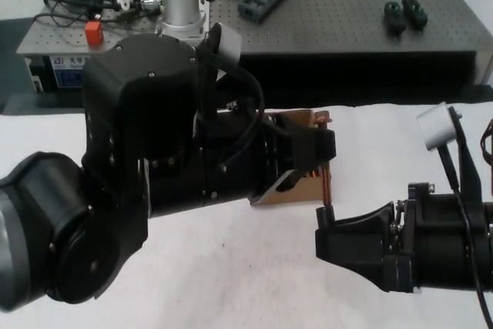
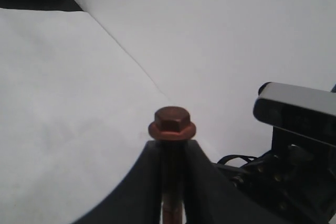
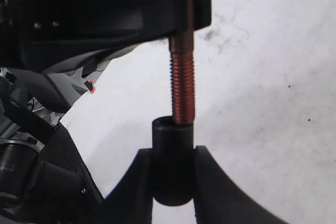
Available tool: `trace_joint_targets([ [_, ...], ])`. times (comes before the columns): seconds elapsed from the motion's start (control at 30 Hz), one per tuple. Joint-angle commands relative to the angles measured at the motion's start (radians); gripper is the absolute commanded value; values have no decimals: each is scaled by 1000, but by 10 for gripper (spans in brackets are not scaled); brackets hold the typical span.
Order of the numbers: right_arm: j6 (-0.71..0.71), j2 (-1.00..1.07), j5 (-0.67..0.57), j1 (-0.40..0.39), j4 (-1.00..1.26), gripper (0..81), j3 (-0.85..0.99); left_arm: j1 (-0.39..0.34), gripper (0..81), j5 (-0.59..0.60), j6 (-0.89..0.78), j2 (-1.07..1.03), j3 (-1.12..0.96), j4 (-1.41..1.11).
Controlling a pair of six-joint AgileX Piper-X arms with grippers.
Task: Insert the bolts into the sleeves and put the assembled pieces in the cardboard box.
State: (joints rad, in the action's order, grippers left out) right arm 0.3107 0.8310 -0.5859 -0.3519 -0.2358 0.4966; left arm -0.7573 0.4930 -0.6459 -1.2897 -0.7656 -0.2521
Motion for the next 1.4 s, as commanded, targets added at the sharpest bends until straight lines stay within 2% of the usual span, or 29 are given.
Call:
trace_joint_targets([
  [0.0, 10, -1, 34, -5, 17, 17, 4, 0, 7, 17, -13, 9, -6, -19],
  [0.1, 10, -1, 76, -5, 25, 17, 4, 0, 7, 20, -13, 9, -6, -19],
  [0.43, 10, -1, 78, -5, 157, 17, 4, 0, 7, 72, -13, 9, -6, -19],
  [0.73, 7, -8, 85, -5, 160, 17, 4, 0, 7, 8, -5, 9, -6, -19],
  [1.0, -13, -35, 86, -5, 202, 17, 4, 0, 7, 3, -5, 9, -6, -19],
  [1.23, -13, -35, 106, -5, 202, 17, 4, 0, 2, 81, -5, 9, -6, -19],
  [1.3, -13, -35, 106, -5, 202, 17, 4, 0, 76, 99, -5, 9, -6, -19],
  [1.37, -20, -35, 105, -5, 205, 17, 4, 0, 228, 96, -5, 9, -6, -19],
])
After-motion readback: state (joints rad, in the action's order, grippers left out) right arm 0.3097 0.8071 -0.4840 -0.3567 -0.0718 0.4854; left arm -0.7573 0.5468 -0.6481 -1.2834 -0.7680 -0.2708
